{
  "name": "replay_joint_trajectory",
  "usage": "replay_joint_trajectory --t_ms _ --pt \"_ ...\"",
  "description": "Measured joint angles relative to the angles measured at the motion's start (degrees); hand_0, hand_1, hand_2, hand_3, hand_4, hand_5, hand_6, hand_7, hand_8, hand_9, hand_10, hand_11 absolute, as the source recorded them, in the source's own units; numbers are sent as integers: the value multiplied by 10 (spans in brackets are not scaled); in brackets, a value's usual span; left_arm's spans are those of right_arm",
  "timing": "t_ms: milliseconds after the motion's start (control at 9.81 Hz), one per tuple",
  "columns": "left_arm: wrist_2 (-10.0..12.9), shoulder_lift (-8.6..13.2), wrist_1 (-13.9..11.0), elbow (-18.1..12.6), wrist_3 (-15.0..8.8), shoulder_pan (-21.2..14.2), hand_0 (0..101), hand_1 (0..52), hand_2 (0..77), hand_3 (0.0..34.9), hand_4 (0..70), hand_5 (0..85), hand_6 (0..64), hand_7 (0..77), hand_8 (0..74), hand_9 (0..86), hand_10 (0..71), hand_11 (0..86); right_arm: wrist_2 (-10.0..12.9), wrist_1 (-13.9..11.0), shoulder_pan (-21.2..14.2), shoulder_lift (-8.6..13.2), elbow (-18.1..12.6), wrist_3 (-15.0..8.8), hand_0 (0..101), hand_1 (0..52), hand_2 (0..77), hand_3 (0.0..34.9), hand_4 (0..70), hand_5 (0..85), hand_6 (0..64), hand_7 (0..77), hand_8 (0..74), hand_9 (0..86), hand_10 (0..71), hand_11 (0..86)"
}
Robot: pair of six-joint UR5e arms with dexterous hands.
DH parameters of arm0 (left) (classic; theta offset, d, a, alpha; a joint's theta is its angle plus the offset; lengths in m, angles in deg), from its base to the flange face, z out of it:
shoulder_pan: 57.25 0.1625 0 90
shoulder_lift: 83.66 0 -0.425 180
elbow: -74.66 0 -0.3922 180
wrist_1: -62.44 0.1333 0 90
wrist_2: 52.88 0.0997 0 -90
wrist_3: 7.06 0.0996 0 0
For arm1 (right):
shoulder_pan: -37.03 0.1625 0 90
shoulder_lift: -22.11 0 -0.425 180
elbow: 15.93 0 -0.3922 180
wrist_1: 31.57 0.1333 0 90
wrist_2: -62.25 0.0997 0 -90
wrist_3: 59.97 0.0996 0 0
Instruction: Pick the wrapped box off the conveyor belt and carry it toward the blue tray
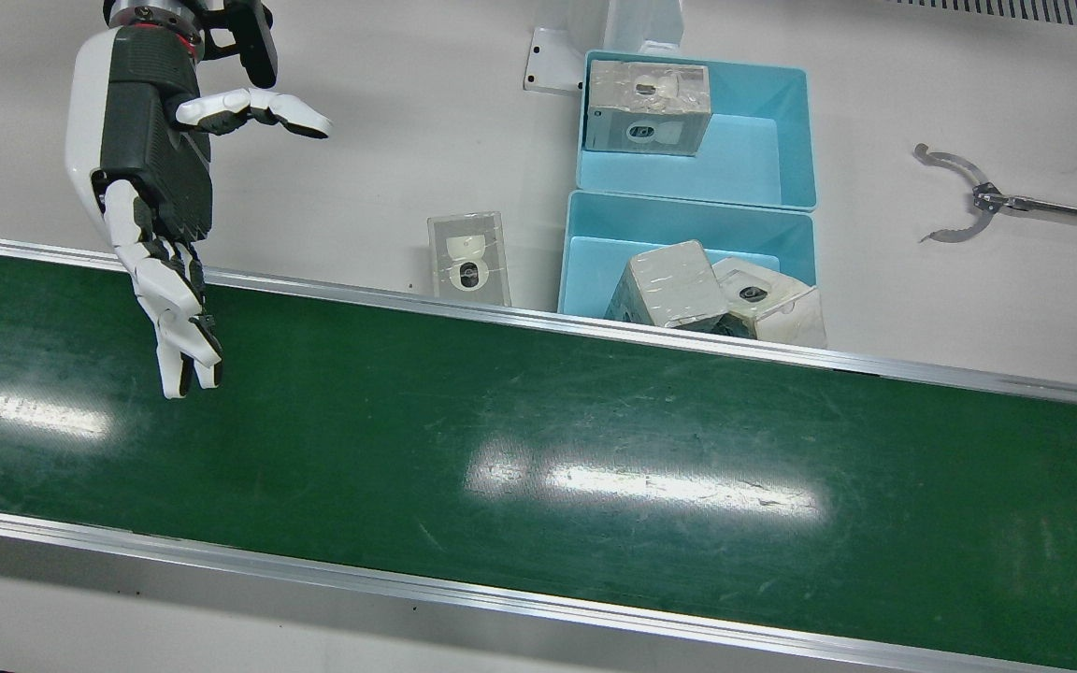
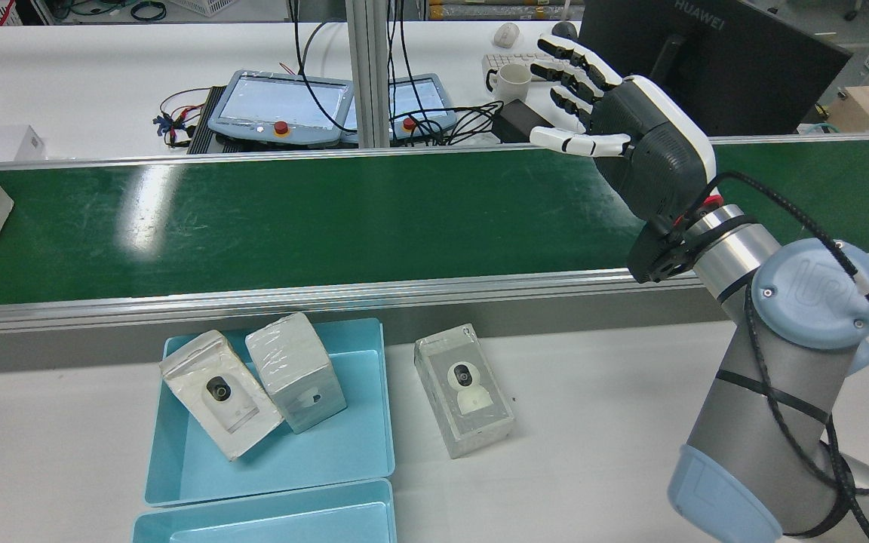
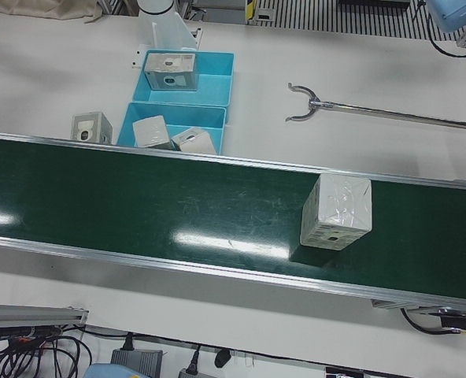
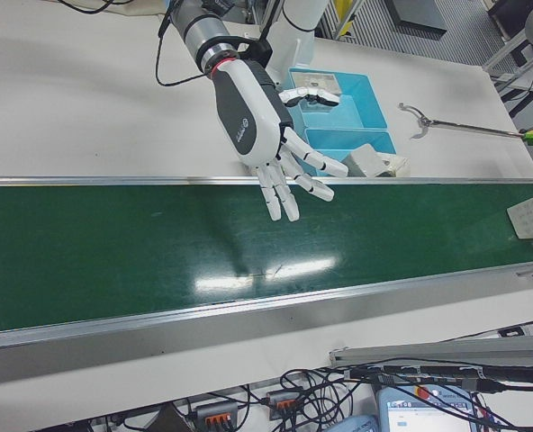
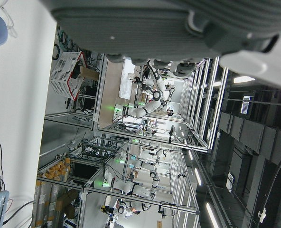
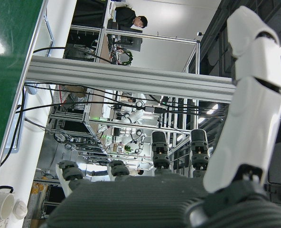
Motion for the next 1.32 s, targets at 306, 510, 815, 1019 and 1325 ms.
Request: replay_joint_trajectory --t_ms 306,510,815,1019,1325 --pt "0 0 0 0 0 0 0 0 11 0 0 5 0 5 0 5 0 0 -1 0 0 -2 -2 -2 427 125 218 301 82 175 0 180 5 54 44 65" --pt "0 0 0 0 0 0 0 0 5 0 0 5 0 5 5 0 5 0 -1 0 -1 -2 -1 -2 424 125 218 302 93 196 0 180 5 54 44 65" --pt "0 0 0 0 0 0 0 0 5 0 0 5 0 5 5 5 5 0 -1 0 -2 -1 4 -1 423 125 235 302 104 235 0 180 0 54 44 65" --pt "0 0 0 0 0 0 0 0 5 0 0 5 0 5 5 0 5 0 -1 0 -3 0 6 -1 421 125 240 300 104 235 0 180 0 44 44 65" --pt "0 0 0 0 0 0 0 0 11 0 0 5 0 5 5 0 5 0 -1 0 -6 2 7 -1 420 125 240 301 98 224 0 169 0 60 49 71"
